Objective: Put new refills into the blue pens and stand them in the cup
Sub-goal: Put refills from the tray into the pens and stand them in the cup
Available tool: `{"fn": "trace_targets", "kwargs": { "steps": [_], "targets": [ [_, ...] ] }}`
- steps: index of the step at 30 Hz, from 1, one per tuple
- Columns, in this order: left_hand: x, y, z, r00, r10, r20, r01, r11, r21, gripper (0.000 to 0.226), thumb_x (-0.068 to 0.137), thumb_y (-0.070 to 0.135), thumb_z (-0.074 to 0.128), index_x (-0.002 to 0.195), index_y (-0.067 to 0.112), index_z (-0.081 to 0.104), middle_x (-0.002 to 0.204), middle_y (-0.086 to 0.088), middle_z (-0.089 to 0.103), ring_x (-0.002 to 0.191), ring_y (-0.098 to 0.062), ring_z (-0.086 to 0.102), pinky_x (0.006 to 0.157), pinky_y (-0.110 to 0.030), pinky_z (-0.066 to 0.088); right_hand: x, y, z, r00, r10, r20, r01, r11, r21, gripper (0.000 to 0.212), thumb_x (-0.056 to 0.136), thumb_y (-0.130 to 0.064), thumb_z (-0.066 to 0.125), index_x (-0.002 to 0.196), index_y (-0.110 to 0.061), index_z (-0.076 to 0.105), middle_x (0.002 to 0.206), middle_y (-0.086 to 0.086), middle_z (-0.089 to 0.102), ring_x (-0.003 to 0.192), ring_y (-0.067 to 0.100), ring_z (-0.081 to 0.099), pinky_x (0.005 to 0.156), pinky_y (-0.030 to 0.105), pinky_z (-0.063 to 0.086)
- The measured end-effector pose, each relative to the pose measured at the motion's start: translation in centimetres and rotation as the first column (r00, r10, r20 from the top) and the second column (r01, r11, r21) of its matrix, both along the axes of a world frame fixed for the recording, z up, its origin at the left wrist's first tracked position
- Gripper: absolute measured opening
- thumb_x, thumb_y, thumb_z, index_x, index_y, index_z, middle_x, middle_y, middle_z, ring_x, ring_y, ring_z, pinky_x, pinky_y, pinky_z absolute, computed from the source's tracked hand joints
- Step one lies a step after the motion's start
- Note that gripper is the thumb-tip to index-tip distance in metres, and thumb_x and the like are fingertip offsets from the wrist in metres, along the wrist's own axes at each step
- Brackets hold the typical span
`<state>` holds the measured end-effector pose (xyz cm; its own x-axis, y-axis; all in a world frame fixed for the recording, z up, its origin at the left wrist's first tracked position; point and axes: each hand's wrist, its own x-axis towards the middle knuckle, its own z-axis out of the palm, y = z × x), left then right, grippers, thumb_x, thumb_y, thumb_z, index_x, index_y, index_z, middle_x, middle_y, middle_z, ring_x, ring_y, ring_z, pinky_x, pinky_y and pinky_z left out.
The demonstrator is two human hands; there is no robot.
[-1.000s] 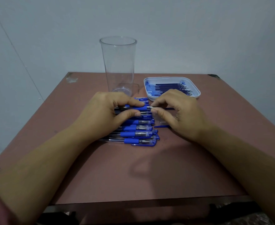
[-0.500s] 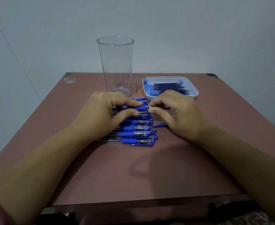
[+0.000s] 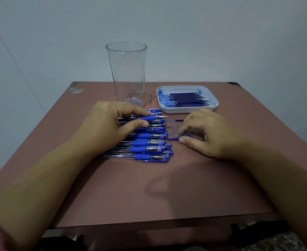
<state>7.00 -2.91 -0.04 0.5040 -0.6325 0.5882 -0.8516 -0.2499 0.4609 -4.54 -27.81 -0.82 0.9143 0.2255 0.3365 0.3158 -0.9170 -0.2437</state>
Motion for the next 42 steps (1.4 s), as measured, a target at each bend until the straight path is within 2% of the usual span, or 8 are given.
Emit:
{"fn": "trace_targets", "kwargs": {
  "steps": [4, 10, 14, 23, 30, 36, 40, 42],
  "targets": [
    [-0.1, 0.0, 0.1, 1.000, -0.006, -0.001, 0.006, 1.000, -0.004, 0.021, 0.077, 0.047, 0.068, 0.098, 0.047, 0.066, 0.082, 0.034, 0.062, 0.080, 0.005, 0.065, 0.072, -0.013, 0.048, -0.2, 0.1, 0.3, 0.997, -0.066, -0.033, 0.070, 0.988, 0.140, 0.007, 0.087, -0.032, 0.069, 0.091, -0.031, 0.063, 0.082, -0.021, 0.059, 0.078, -0.002, 0.053, 0.065, 0.008, 0.035],
    [-0.2, -0.2, 0.2, 1.000, -0.026, -0.006, 0.026, 1.000, 0.004, 0.022, 0.078, 0.045, 0.069, 0.100, 0.046, 0.067, 0.085, 0.034, 0.063, 0.082, 0.008, 0.064, 0.074, -0.009, 0.046, 0.3, 1.2, 0.4, 0.984, -0.105, 0.145, 0.055, 0.947, 0.316, 0.012, 0.087, -0.034, 0.061, 0.098, -0.030, 0.062, 0.092, -0.015, 0.064, 0.083, 0.007, 0.057, 0.075, 0.017, 0.046],
    [-0.3, -0.3, 0.1, 1.000, -0.026, 0.001, 0.026, 1.000, 0.008, 0.023, 0.080, 0.043, 0.072, 0.102, 0.041, 0.070, 0.085, 0.032, 0.063, 0.080, 0.008, 0.063, 0.073, -0.007, 0.042, 0.6, 2.1, 0.5, 0.986, -0.074, 0.150, 0.018, 0.939, 0.345, 0.012, 0.087, -0.033, 0.062, 0.099, -0.034, 0.060, 0.094, -0.019, 0.062, 0.084, 0.004, 0.055, 0.076, 0.014, 0.044],
    [-0.5, -0.5, -0.2, 0.999, -0.006, 0.034, 0.007, 1.000, -0.016, 0.024, 0.081, 0.040, 0.070, 0.101, 0.028, 0.076, 0.088, 0.018, 0.070, 0.079, 0.004, 0.064, 0.072, -0.013, 0.047, 1.0, 3.5, 0.2, 0.976, -0.073, 0.207, -0.011, 0.925, 0.380, 0.014, 0.087, -0.026, 0.068, 0.100, -0.020, 0.070, 0.093, -0.014, 0.067, 0.087, 0.008, 0.060, 0.078, 0.014, 0.046],
    [-0.9, -0.5, 0.1, 0.996, -0.031, 0.083, 0.032, 0.999, -0.018, 0.021, 0.082, 0.033, 0.071, 0.099, 0.021, 0.077, 0.087, 0.013, 0.071, 0.078, 0.002, 0.064, 0.072, -0.010, 0.045, 1.0, 4.1, -0.2, 0.965, -0.069, 0.254, -0.041, 0.913, 0.406, 0.014, 0.087, -0.021, 0.069, 0.100, -0.016, 0.071, 0.090, -0.007, 0.069, 0.083, 0.011, 0.063, 0.077, 0.019, 0.049],
    [-0.5, -0.7, 0.9, 0.991, -0.018, 0.130, 0.017, 1.000, 0.008, 0.026, 0.083, 0.033, 0.071, 0.107, 0.024, 0.073, 0.090, 0.035, 0.054, 0.082, 0.016, 0.054, 0.077, 0.001, 0.035, 1.3, 4.2, 0.3, 0.995, -0.051, 0.082, -0.010, 0.784, 0.621, 0.016, 0.091, -0.015, 0.065, 0.096, -0.028, 0.059, 0.083, -0.011, 0.065, 0.074, 0.000, 0.058, 0.069, 0.014, 0.045],
    [-0.1, 0.5, 0.9, 0.995, 0.046, 0.091, -0.061, 0.984, 0.169, 0.060, 0.084, 0.057, 0.058, 0.133, 0.021, 0.057, 0.114, 0.018, 0.056, 0.103, 0.009, 0.046, 0.090, 0.002, 0.028, 1.5, 3.6, 1.2, 0.989, -0.131, 0.065, 0.033, 0.632, 0.774, 0.015, 0.092, -0.012, 0.064, 0.096, -0.027, 0.062, 0.085, 0.007, 0.061, 0.077, 0.017, 0.054, 0.071, 0.031, 0.049],
    [-0.1, 1.5, 0.8, 0.996, 0.065, 0.055, -0.079, 0.954, 0.290, 0.079, 0.081, 0.070, 0.045, 0.142, 0.019, 0.045, 0.132, 0.009, 0.053, 0.118, -0.001, 0.047, 0.099, -0.010, 0.030, 1.5, 3.5, 2.1, 0.984, -0.163, 0.075, 0.036, 0.592, 0.805, 0.015, 0.092, -0.011, 0.063, 0.095, -0.025, 0.062, 0.088, 0.008, 0.058, 0.080, 0.018, 0.051, 0.074, 0.032, 0.049]
  ]
}}
